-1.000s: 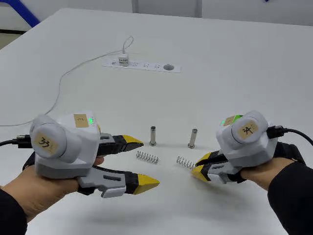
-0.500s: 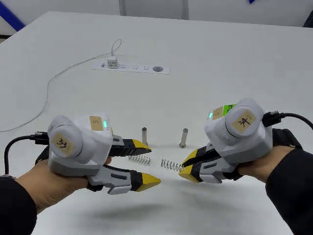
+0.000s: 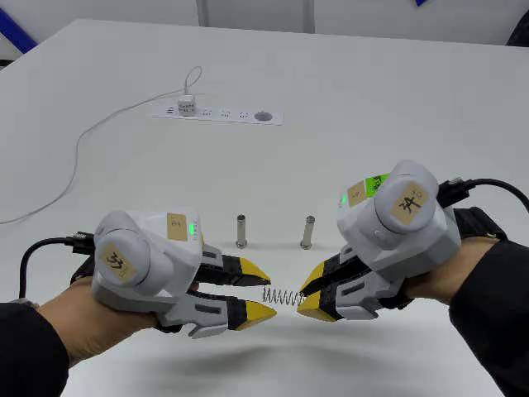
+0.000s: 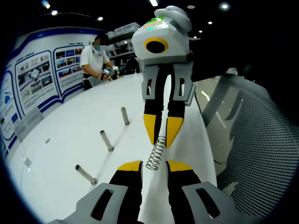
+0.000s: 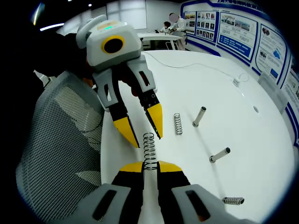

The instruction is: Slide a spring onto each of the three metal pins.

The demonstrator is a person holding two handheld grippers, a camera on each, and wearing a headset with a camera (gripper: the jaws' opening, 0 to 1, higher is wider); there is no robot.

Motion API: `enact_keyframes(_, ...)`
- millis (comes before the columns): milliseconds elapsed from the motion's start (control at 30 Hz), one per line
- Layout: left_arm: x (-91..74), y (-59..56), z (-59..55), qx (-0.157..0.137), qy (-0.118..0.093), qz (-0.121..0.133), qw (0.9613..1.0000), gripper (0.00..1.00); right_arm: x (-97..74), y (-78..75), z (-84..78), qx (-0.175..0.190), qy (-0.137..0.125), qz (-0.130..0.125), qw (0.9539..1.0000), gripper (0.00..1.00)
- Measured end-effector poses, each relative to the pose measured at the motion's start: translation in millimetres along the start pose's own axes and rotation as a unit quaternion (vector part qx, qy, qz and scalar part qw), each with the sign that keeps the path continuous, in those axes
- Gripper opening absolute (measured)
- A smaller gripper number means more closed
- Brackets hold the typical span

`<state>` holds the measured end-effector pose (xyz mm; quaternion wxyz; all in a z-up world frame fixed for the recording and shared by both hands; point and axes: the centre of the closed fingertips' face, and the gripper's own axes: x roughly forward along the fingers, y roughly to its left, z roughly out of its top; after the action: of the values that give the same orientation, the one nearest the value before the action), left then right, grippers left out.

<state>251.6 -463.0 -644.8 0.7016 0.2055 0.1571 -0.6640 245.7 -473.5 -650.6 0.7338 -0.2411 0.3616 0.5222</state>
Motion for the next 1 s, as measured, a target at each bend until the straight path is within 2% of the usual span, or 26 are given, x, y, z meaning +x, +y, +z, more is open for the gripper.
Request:
enact_keyframes(267, 1.4, -3.2, 1.2, 0.011, -0.001, -0.008, 0.9999, 0.13, -6.0, 4.6, 2.7, -0.003, 0.003, 0.012, 0.9999, 0.11)
enact_keyframes(533, 1.8, -1.3, 3.4, 0.009, -0.005, -0.005, 0.9999, 0.12, -20.7, 3.3, 21.3, -0.002, -0.025, 0.010, 0.9996, 0.11)
enact_keyframes(633, 1.8, -1.2, 4.6, 0.012, -0.006, -0.004, 0.9999, 0.11, -24.4, 4.0, 32.9, -0.005, -0.043, 0.007, 0.9990, 0.11)
enact_keyframes(1000, 1.0, -0.3, 9.1, 0.010, -0.012, 0.000, 0.9999, 0.11, -24.7, 5.0, 55.5, -0.017, -0.077, -0.001, 0.9969, 0.11)
